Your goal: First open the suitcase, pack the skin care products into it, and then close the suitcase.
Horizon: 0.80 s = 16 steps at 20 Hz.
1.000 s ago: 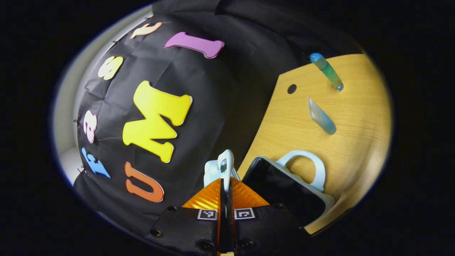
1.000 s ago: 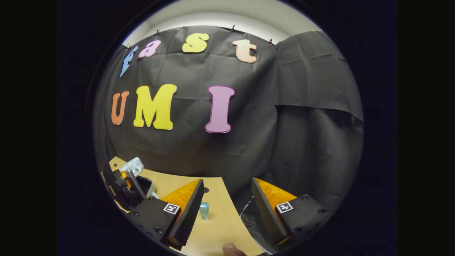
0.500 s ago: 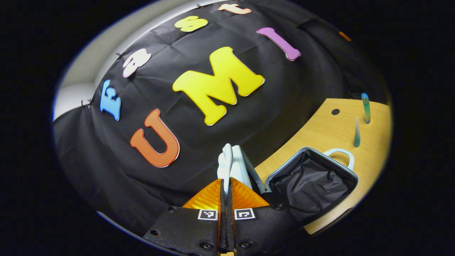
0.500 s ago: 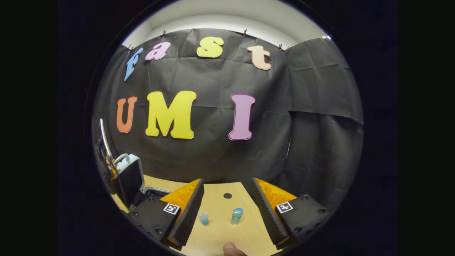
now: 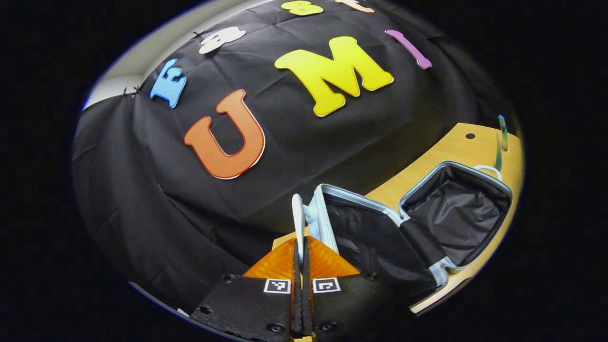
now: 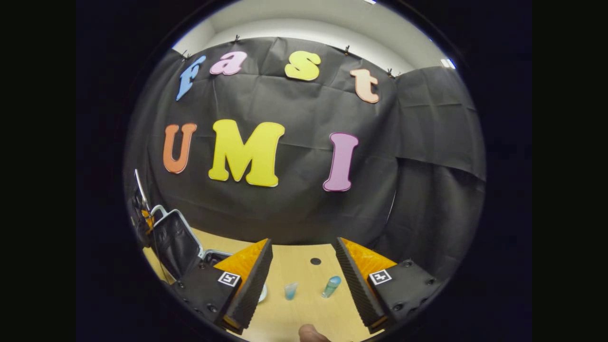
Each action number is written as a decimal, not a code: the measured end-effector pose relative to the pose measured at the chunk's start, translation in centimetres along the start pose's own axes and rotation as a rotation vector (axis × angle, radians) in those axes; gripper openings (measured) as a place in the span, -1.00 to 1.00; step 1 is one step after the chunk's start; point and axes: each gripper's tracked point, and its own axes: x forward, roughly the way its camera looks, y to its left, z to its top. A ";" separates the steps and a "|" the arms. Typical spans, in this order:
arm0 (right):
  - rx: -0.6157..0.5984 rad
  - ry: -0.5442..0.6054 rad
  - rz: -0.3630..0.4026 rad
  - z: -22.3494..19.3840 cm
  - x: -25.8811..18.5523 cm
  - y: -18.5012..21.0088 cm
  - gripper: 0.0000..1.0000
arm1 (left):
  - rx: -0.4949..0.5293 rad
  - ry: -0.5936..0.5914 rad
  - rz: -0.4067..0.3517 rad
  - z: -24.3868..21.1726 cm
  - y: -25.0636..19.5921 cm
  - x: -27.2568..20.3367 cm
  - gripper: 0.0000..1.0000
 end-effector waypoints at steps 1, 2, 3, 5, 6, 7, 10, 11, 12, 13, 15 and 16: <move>-0.004 0.007 -0.001 -0.3 -0.4 0.1 0.59 | -0.009 0.011 -0.004 -1.2 0.5 0.8 -0.94; -0.007 0.013 -0.001 -0.6 -0.6 0.3 0.59 | -0.023 0.033 -0.018 -2.6 0.6 1.4 -0.94; -0.013 0.020 -0.007 -0.9 -0.8 0.3 0.60 | -0.030 0.054 -0.029 -4.0 0.8 2.0 -0.95; -0.007 0.040 -0.010 -1.6 -1.1 0.4 0.60 | -0.062 0.106 -0.056 -7.3 0.7 3.0 -0.94; 0.001 0.054 -0.012 -1.9 -1.1 0.4 0.59 | -0.083 0.129 -0.072 -8.7 0.4 3.2 -0.94; 0.008 0.065 -0.013 -2.4 -1.1 0.4 0.58 | -0.113 0.164 -0.086 -10.6 0.2 3.4 -0.94; 0.008 0.087 -0.018 -3.1 -1.2 0.4 0.59 | -0.204 0.213 -0.128 -14.1 -1.0 3.8 -0.94; 0.004 0.097 -0.017 -3.5 -1.3 0.5 0.59 | -0.234 0.225 -0.140 -14.9 -1.4 4.0 -0.94; 0.002 0.108 -0.017 -3.9 -1.3 0.5 0.59 | -0.260 0.225 -0.154 -15.4 -1.7 4.2 -0.94; -0.003 0.117 -0.022 -4.4 -1.3 0.2 0.59 | -0.283 0.229 -0.166 -16.0 -1.9 4.4 -0.94; -0.011 0.129 -0.031 -5.0 -1.2 0.0 0.60 | -0.307 0.224 -0.183 -16.7 -2.3 4.4 -0.94; -0.011 0.132 -0.033 -5.1 -1.2 -0.2 0.58 | -0.325 0.222 -0.183 -16.9 -2.5 4.5 -0.94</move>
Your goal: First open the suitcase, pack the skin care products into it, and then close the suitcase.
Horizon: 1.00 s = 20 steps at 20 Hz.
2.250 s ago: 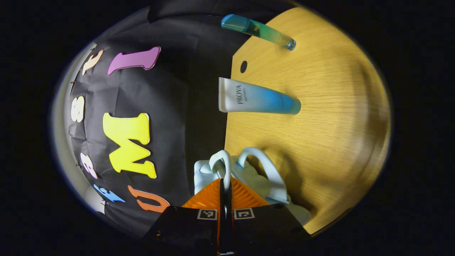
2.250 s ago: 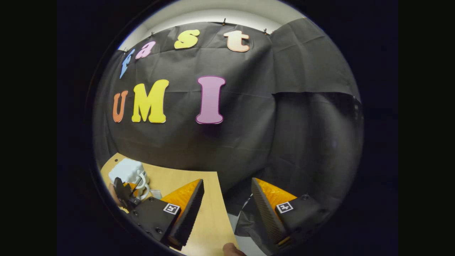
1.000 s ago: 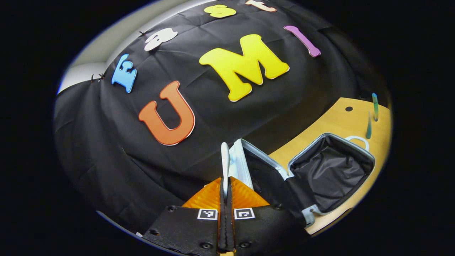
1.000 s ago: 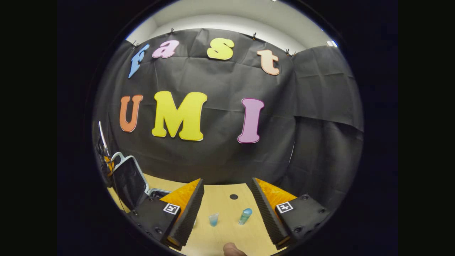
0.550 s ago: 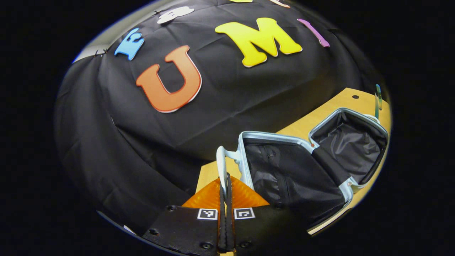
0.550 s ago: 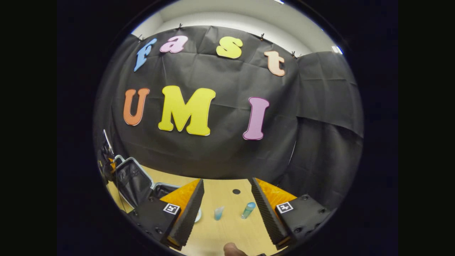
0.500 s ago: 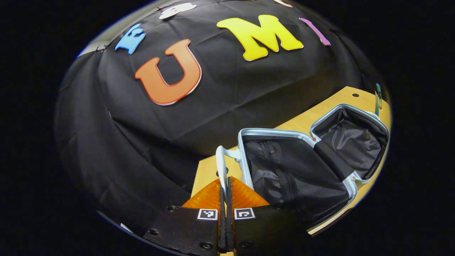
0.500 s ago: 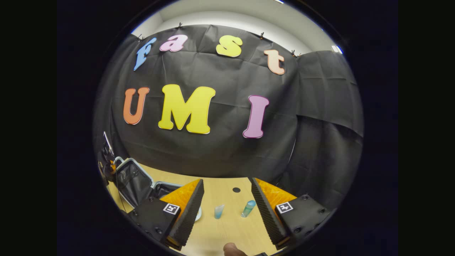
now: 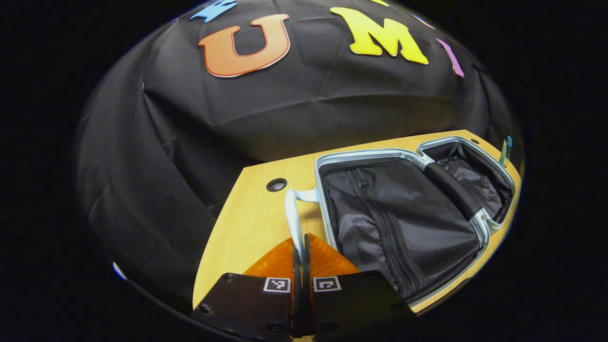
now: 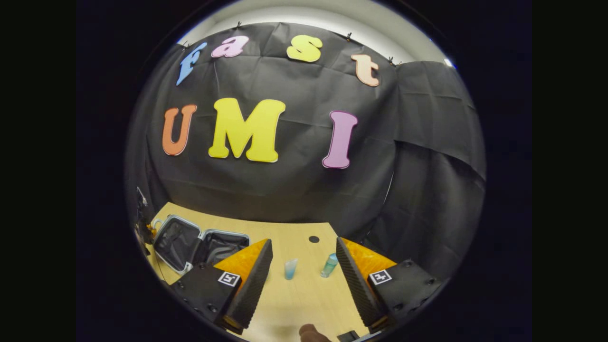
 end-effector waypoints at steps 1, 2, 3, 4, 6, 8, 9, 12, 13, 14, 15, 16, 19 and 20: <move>0.004 0.004 0.004 -0.3 -0.1 -0.1 0.58 | -0.009 0.008 0.015 -0.3 0.3 0.2 -0.89; 0.007 0.012 0.004 -0.6 -0.1 -0.1 0.59 | -0.015 0.016 0.027 -0.7 0.8 0.3 -0.63; 0.006 0.014 0.006 -0.8 -0.1 -0.3 0.59 | -0.024 0.012 0.015 -0.9 0.7 -0.2 -0.50; 0.003 0.012 0.009 -1.0 -0.1 -0.5 0.59 | -0.045 -0.004 -0.007 -0.5 0.1 -0.8 -0.48; -0.014 0.015 0.013 -1.4 0.5 -1.1 0.59 | -0.078 -0.043 -0.015 1.3 -0.8 -1.8 0.16; -0.008 0.016 0.032 -1.7 0.8 -1.8 0.60 | -0.099 -0.070 -0.036 3.3 -3.1 -3.5 0.55; -0.003 0.014 0.037 -1.9 0.9 -2.4 0.60 | -0.099 -0.094 -0.053 4.4 -4.6 -4.3 0.60; -0.037 -0.006 0.042 -2.7 1.5 -4.3 0.59 | -0.089 -0.140 -0.102 7.8 -9.9 -6.3 0.67; -0.054 -0.013 0.055 -3.0 1.6 -4.9 0.60 | -0.092 -0.144 -0.105 8.4 -11.7 -6.9 0.93; -0.070 -0.016 0.069 -3.3 1.9 -5.3 0.59 | -0.092 -0.143 -0.118 9.0 -13.9 -7.5 1.00; -0.083 -0.021 0.080 -3.6 2.2 -5.9 0.59 | -0.084 -0.144 -0.138 9.4 -16.3 -8.0 1.00; -0.091 -0.026 0.096 -3.7 2.4 -6.3 0.59 | -0.075 -0.153 -0.146 10.1 -18.6 -8.2 1.00; -0.104 -0.032 0.137 -4.5 3.3 -7.7 0.60 | -0.053 -0.141 -0.214 11.0 -26.0 -9.2 1.00; -0.109 -0.035 0.146 -4.6 3.7 -8.3 0.60 | -0.047 -0.139 -0.242 11.4 -28.5 -9.7 1.00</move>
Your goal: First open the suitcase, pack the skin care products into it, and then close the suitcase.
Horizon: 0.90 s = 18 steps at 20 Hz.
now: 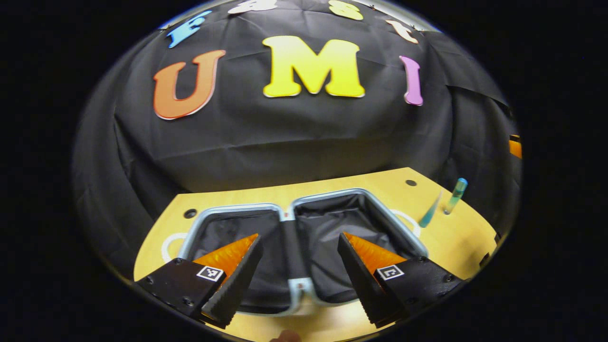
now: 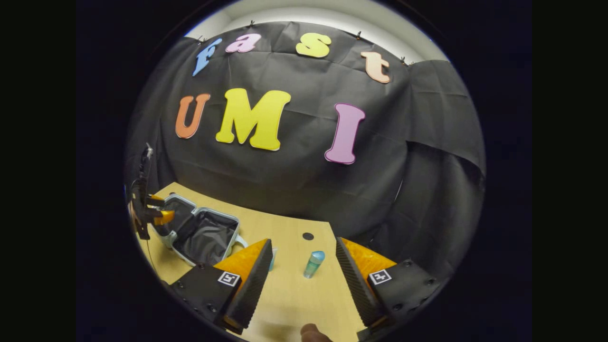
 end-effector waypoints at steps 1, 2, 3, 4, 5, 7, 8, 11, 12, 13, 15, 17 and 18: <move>-0.003 -0.001 0.009 -0.3 0.3 -0.6 0.58 | 0.006 0.002 -0.025 0.1 -2.5 0.3 1.00; -0.005 0.001 0.016 -0.7 0.6 -1.4 0.59 | 0.015 0.005 -0.045 0.1 -5.1 0.6 1.00; -0.005 0.005 0.024 -1.2 0.8 -2.2 0.59 | 0.019 0.011 -0.071 0.2 -7.3 0.9 1.00; -0.006 0.012 0.028 -1.6 1.2 -3.0 0.59 | 0.025 0.014 -0.096 0.4 -10.0 1.5 1.00; -0.006 0.020 0.030 -2.2 1.5 -3.9 0.59 | 0.033 0.019 -0.125 0.3 -12.2 1.9 1.00; -0.008 0.031 0.029 -3.0 2.1 -5.8 0.59 | 0.048 0.031 -0.165 0.2 -16.1 2.8 1.00; -0.006 0.038 0.030 -3.4 2.4 -6.7 0.59 | 0.052 0.036 -0.183 0.3 -17.9 3.1 1.00; 0.002 0.064 0.034 -4.8 3.5 -8.8 0.59 | 0.062 0.051 -0.224 -0.2 -22.7 4.4 1.00; 0.004 0.075 0.037 -5.2 4.0 -9.4 0.59 | 0.056 0.057 -0.239 -0.4 -24.3 5.3 1.00; 0.008 0.086 0.042 -5.7 4.3 -9.7 0.59 | 0.048 0.058 -0.250 -0.8 -25.7 6.3 1.00; 0.008 0.115 0.049 -7.0 5.1 -10.7 0.59 | 0.040 0.068 -0.257 -2.0 -28.1 8.3 1.00; 0.000 0.142 0.059 -8.1 5.7 -11.4 0.59 | 0.030 0.107 -0.230 -3.7 -29.0 10.4 1.00; -0.008 0.150 0.062 -8.5 6.1 -11.8 0.59 | 0.016 0.124 -0.218 -4.5 -29.3 11.3 1.00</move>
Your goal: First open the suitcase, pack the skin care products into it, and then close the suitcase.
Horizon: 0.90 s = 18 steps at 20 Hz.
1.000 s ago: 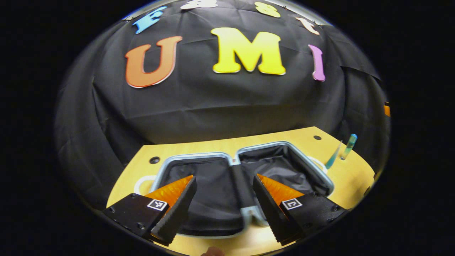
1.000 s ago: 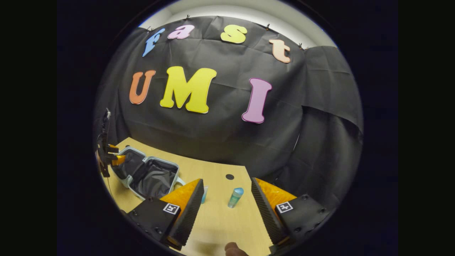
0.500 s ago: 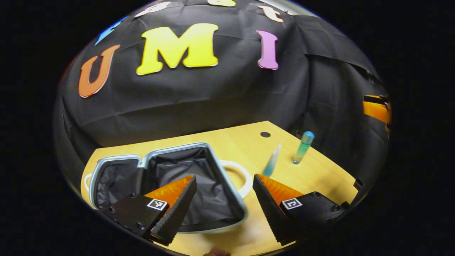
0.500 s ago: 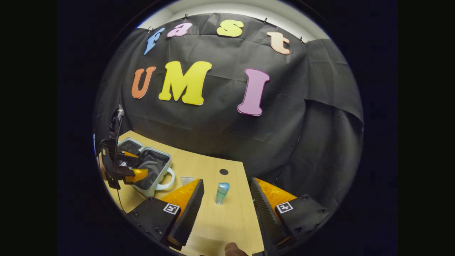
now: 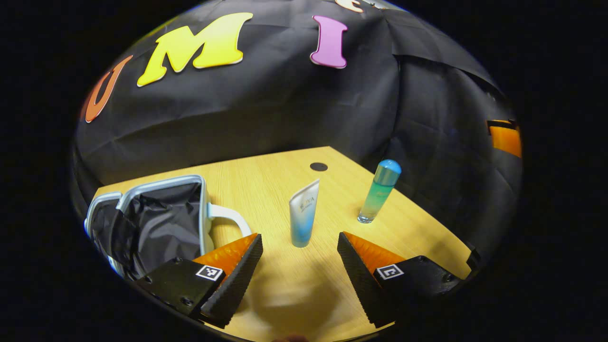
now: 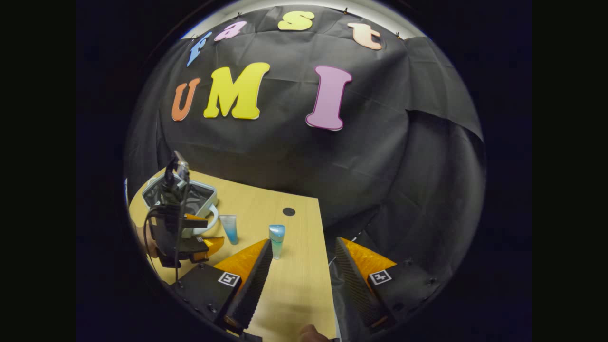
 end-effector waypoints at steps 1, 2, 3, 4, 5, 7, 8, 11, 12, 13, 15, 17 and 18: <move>-0.008 0.008 0.003 -0.5 0.3 -0.4 0.59 | -0.018 0.014 0.009 -0.6 -0.2 1.1 1.00; -0.014 0.017 0.008 -0.9 0.7 -0.7 0.59 | -0.031 0.022 0.021 -1.0 -0.2 2.0 1.00; -0.019 0.028 0.014 -1.3 1.0 -0.8 0.59 | -0.040 0.030 0.041 -1.4 0.1 2.9 1.00; -0.024 0.038 0.020 -1.8 1.4 -1.0 0.58 | -0.049 0.037 0.049 -1.7 0.0 3.7 1.00; -0.026 0.048 0.026 -2.4 1.8 -1.1 0.59 | -0.054 0.037 0.056 -1.7 -0.2 4.6 1.00; -0.028 0.069 0.045 -3.8 2.5 -1.1 0.58 | -0.049 0.032 0.076 -1.6 -0.2 5.9 1.00; -0.027 0.075 0.057 -4.3 2.9 -0.9 0.59 | -0.042 0.036 0.085 -1.7 -0.3 6.4 0.75; -0.032 0.090 0.088 -5.5 4.4 -0.3 0.59 | -0.027 0.034 0.109 -1.6 -0.2 7.9 0.66; -0.029 0.093 0.094 -5.9 4.8 -0.1 0.59 | -0.032 0.033 0.111 -1.6 -0.2 8.3 0.64; -0.024 0.100 0.100 -6.3 5.1 0.0 0.59 | -0.037 0.037 0.120 -1.8 0.0 8.5 0.61; -0.021 0.112 0.111 -7.1 5.9 0.4 0.59 | -0.032 0.026 0.140 -1.6 0.3 8.6 0.43; -0.022 0.108 0.119 -7.5 6.7 0.7 0.60 | -0.039 0.019 0.144 -1.6 0.5 8.8 0.12; -0.020 0.107 0.127 -7.5 7.1 0.9 0.59 | -0.043 0.019 0.142 -1.6 0.4 8.7 -0.07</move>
